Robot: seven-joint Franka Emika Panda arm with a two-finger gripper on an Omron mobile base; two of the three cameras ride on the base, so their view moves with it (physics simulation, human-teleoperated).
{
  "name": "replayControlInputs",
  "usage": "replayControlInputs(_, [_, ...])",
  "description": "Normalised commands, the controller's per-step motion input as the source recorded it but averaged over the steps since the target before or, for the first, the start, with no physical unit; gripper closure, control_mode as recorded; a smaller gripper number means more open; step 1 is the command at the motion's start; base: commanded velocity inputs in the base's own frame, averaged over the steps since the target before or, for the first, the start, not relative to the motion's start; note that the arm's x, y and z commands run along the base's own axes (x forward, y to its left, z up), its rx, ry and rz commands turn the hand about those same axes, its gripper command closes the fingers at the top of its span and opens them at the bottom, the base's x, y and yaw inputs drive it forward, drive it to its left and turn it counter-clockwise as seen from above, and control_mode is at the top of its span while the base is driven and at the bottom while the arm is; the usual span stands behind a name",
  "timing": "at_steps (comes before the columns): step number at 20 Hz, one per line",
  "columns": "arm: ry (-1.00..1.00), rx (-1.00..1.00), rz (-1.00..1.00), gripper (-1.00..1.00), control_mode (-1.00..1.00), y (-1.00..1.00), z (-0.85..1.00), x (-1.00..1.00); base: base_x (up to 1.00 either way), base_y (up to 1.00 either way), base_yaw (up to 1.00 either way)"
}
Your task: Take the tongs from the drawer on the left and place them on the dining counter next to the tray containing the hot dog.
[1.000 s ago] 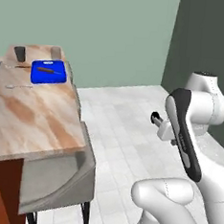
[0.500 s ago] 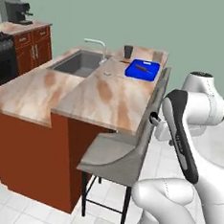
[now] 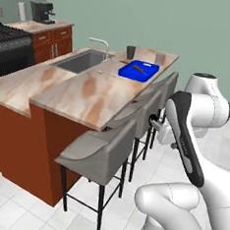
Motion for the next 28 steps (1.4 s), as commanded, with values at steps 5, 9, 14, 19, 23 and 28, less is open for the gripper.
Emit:
replayControlInputs(5, [0.00,0.00,0.00,1.00,1.00,0.00,0.00,0.00,0.17,-0.91,0.46])
replayControlInputs(9, [0.00,0.00,0.00,1.00,1.00,0.00,0.00,0.00,0.46,-0.63,0.72])
replayControlInputs(14, [0.00,0.00,0.00,1.00,1.00,0.00,0.00,0.00,0.45,-0.82,0.65])
replayControlInputs(19, [0.00,0.00,0.00,1.00,1.00,0.00,0.00,0.00,0.24,-0.98,0.43])
replayControlInputs(23, [0.00,0.00,0.00,1.00,1.00,0.00,0.00,0.00,0.42,-1.00,0.30])
replayControlInputs(28, [0.00,0.00,0.00,1.00,1.00,0.00,0.00,0.00,0.51,-1.00,0.33])
